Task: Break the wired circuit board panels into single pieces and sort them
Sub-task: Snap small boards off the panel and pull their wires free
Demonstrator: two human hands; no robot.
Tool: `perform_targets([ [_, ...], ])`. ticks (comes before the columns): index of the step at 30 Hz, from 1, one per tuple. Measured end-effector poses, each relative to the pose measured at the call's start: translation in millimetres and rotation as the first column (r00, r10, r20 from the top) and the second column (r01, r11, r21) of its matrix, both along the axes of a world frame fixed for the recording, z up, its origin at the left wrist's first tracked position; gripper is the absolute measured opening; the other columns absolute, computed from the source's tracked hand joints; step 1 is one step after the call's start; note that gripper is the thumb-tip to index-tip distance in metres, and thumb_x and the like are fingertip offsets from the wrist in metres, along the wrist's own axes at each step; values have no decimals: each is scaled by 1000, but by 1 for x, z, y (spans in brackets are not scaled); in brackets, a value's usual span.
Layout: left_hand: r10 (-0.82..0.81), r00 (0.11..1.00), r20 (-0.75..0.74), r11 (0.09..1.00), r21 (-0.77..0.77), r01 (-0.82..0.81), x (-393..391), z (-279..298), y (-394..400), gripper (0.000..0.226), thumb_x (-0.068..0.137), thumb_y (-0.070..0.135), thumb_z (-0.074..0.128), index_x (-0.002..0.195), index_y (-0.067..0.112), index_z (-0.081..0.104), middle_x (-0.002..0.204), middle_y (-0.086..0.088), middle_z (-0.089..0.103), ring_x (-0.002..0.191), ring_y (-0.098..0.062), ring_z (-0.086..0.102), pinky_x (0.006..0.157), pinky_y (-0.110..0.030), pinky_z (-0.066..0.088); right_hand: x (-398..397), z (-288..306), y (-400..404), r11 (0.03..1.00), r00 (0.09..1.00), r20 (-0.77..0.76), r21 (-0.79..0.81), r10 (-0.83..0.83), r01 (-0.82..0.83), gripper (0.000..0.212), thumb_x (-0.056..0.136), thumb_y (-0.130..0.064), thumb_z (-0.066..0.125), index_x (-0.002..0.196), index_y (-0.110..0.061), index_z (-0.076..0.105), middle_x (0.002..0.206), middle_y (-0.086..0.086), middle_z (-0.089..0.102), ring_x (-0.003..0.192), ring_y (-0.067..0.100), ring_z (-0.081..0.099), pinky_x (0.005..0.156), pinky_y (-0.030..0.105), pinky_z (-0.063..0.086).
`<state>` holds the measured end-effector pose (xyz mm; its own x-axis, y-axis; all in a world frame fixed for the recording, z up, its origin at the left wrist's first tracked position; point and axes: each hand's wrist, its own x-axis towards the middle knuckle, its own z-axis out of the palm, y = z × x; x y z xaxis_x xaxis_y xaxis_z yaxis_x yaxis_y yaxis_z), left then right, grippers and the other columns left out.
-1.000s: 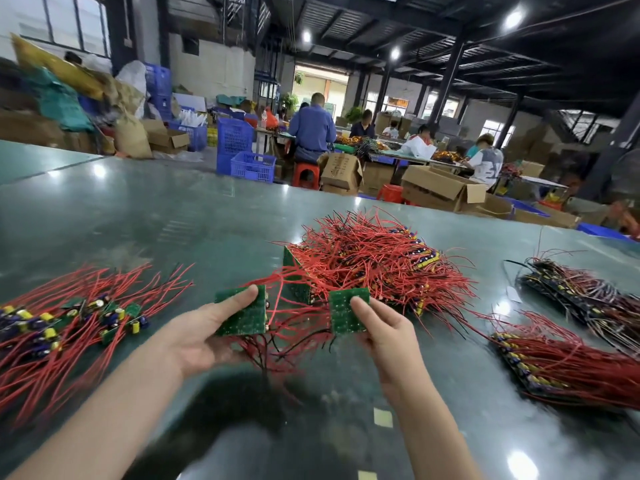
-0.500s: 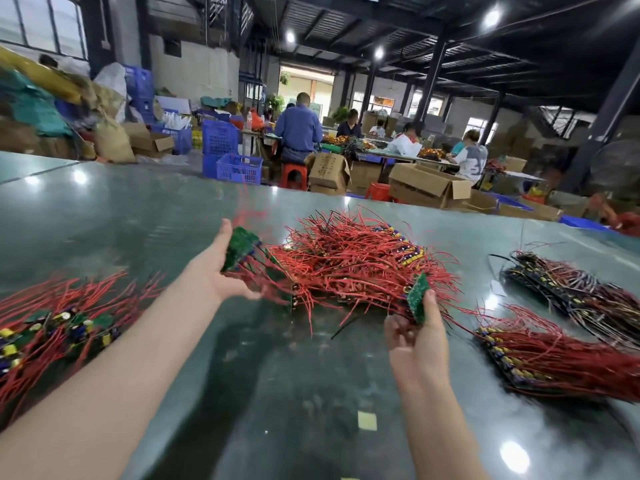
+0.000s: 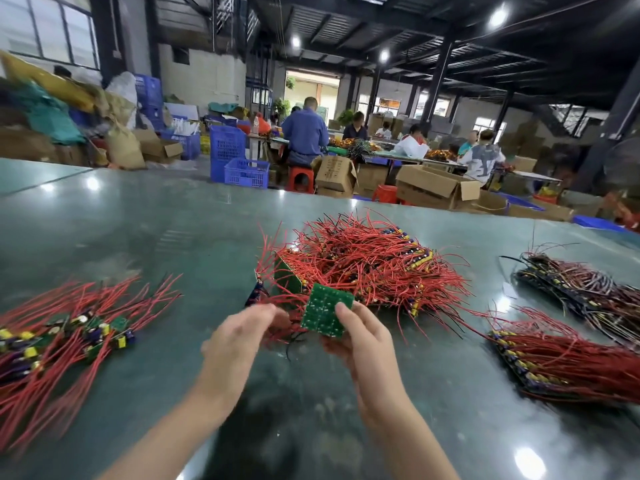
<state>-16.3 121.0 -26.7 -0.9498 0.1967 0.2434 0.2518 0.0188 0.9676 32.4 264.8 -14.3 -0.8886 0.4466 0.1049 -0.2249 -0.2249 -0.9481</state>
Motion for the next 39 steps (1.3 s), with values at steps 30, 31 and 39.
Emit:
perform_targets([
  [30, -51, 995, 84, 935, 354, 19, 11, -34, -5, 37, 80, -6, 66, 92, 28, 73, 94, -3, 72, 85, -12, 68, 65, -21, 55, -4, -28, -27, 834, 1000, 9, 551, 17, -19, 27, 84, -3, 66, 94, -28, 65, 92, -4, 72, 84, 10, 68, 81, 25, 53],
  [31, -50, 995, 84, 933, 359, 17, 11, -33, -5, 39, 81, -6, 65, 90, 30, 73, 91, 0, 72, 83, -10, 68, 64, -21, 55, -3, -28, -26, 792, 1000, 12, 610, 21, -24, 29, 84, -6, 67, 97, -32, 62, 97, -6, 70, 89, 6, 66, 83, 22, 49],
  [39, -66, 995, -71, 991, 115, 74, 6, -27, -14, 40, 78, -3, 71, 100, 31, 72, 102, 5, 72, 97, -11, 66, 89, -26, 50, 1, -14, -21, 683, 998, -63, 728, -23, 61, 23, 81, -18, 74, 87, -37, 63, 92, -12, 64, 88, -3, 60, 77, 12, 44],
])
